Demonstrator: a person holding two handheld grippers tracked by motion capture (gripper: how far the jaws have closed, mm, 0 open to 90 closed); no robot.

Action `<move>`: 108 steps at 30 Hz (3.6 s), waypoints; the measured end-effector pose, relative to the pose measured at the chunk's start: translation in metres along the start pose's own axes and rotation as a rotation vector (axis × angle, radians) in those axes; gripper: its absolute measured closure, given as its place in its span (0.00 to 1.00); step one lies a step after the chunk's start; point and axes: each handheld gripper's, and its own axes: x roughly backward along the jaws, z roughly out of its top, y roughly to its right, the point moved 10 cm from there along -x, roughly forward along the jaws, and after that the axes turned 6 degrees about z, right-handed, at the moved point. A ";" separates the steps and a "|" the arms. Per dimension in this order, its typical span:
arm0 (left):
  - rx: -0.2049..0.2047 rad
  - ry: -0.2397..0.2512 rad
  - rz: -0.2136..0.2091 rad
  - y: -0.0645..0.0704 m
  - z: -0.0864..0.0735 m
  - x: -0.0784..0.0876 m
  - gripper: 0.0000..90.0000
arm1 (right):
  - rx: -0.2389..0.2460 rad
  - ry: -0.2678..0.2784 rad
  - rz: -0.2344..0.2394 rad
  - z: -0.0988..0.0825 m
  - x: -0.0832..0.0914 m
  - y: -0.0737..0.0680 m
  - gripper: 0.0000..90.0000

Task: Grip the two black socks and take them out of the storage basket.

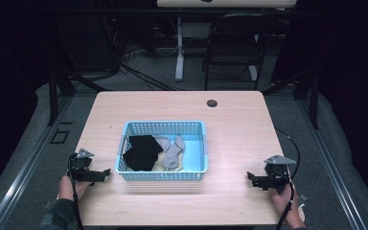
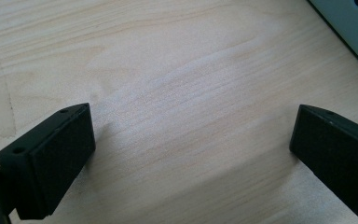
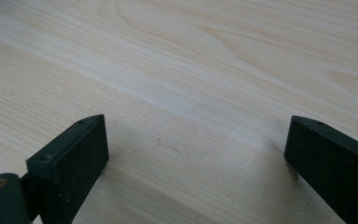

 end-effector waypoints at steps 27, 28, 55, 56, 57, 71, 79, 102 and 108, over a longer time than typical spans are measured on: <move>0.017 0.052 -0.160 0.009 0.051 0.054 0.00 | 0.000 0.000 0.001 0.000 0.000 0.000 0.06; 0.005 0.047 -0.170 0.012 0.054 0.056 0.00 | 0.000 0.001 0.000 0.000 0.000 0.000 0.06; -0.267 0.023 -0.219 0.095 0.146 0.072 0.00 | 0.001 0.000 0.001 0.000 0.000 0.000 0.06; -0.278 0.011 -0.228 0.100 0.147 0.069 0.00 | 0.001 0.000 0.001 0.000 0.000 0.000 0.06; -0.278 0.011 -0.228 0.100 0.147 0.069 0.00 | 0.001 0.000 0.001 0.000 0.000 0.000 0.06; -0.333 -0.036 -0.269 0.136 0.160 0.050 0.00 | 0.001 0.000 0.001 0.000 0.000 0.000 0.06; -0.370 -0.102 -0.251 0.154 0.152 0.034 0.00 | 0.001 0.000 0.001 0.000 0.000 0.000 0.06; -0.465 -0.332 -0.180 0.168 0.114 0.000 0.22 | 0.001 -0.001 0.001 0.000 0.000 0.000 0.06; -0.490 -0.358 -0.121 0.162 0.108 -0.003 0.36 | 0.002 0.000 0.002 0.000 0.000 0.000 0.06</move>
